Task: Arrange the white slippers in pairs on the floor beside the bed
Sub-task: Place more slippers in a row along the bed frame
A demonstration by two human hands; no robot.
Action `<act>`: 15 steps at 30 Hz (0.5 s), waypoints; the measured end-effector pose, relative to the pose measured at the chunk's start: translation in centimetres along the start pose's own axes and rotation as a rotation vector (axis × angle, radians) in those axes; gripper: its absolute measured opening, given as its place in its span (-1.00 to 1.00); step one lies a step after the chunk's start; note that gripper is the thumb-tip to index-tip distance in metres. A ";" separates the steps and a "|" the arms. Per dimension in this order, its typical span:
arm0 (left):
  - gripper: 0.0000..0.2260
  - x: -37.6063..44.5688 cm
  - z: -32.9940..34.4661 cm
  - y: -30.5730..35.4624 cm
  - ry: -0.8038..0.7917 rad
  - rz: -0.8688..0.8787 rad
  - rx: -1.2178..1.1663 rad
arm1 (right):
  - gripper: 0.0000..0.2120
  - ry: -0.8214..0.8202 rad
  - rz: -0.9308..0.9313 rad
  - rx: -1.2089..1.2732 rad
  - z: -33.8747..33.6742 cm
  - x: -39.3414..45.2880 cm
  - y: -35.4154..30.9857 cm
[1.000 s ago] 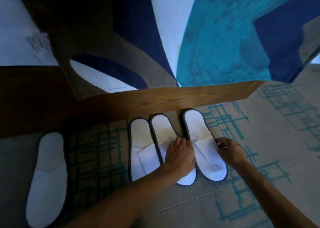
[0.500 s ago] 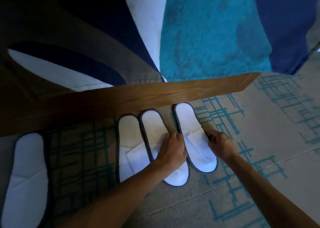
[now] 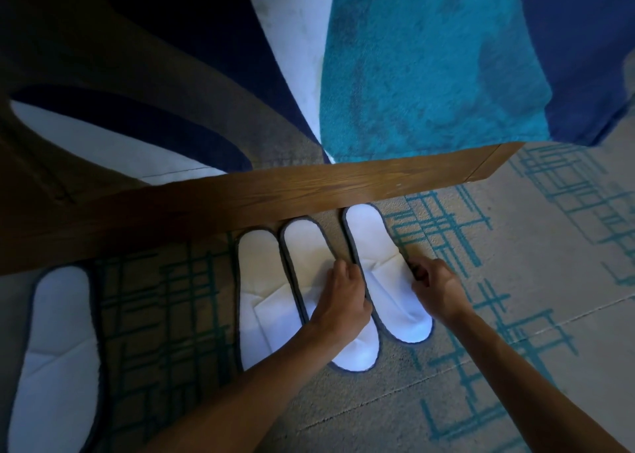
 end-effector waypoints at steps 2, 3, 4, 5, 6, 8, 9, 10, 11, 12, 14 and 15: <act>-0.74 0.0 -0.1 0.0 -0.012 0.003 -0.012 | -0.59 0.003 -0.002 -0.001 0.0 0.1 0.0; -0.75 0.0 -0.1 0.0 -0.021 0.012 -0.003 | -0.58 0.008 -0.009 -0.005 0.0 0.2 -0.1; -0.75 0.0 -0.1 0.1 -0.030 0.023 0.013 | -0.58 0.009 -0.015 -0.014 -0.1 0.2 -0.1; -0.75 0.0 -0.2 0.2 -0.035 0.032 0.026 | -0.58 0.011 -0.025 -0.021 -0.2 0.2 -0.3; -0.74 0.1 -0.1 0.2 -0.038 0.040 0.037 | -0.58 0.012 -0.032 -0.022 -0.3 0.3 -0.4; -0.70 0.2 -0.1 0.2 -0.038 0.046 0.049 | -0.58 0.002 -0.034 -0.015 -0.2 0.7 -0.2; -0.70 0.2 -0.1 0.2 -0.034 0.043 0.049 | -0.58 -0.003 -0.030 -0.014 -0.1 0.9 -0.1; -0.70 0.3 -0.1 0.2 -0.028 0.038 0.045 | -0.57 -0.007 -0.020 -0.015 0.0 1.0 0.0; -0.71 0.3 -0.2 0.2 -0.023 0.033 0.040 | -0.54 -0.006 -0.011 -0.017 0.2 1.2 0.2; -0.72 0.4 -0.2 0.2 -0.019 0.029 0.034 | -0.52 -0.007 0.002 -0.013 0.3 1.3 0.3; -0.74 0.5 -0.2 0.1 -0.019 0.021 0.020 | -0.51 -0.012 0.013 -0.008 0.5 1.4 0.4; -0.76 0.6 -0.3 0.0 -0.020 0.015 0.009 | -0.51 -0.013 0.009 -0.005 0.7 1.4 0.4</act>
Point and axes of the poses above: each hand's wrist, its own x-axis towards the middle knuckle, its own z-axis out of the palm, y = z × x, the point moved 9 cm from there along x, towards the middle knuckle, and after that the axes turned 5 degrees about -z, right-handed, at the moved point
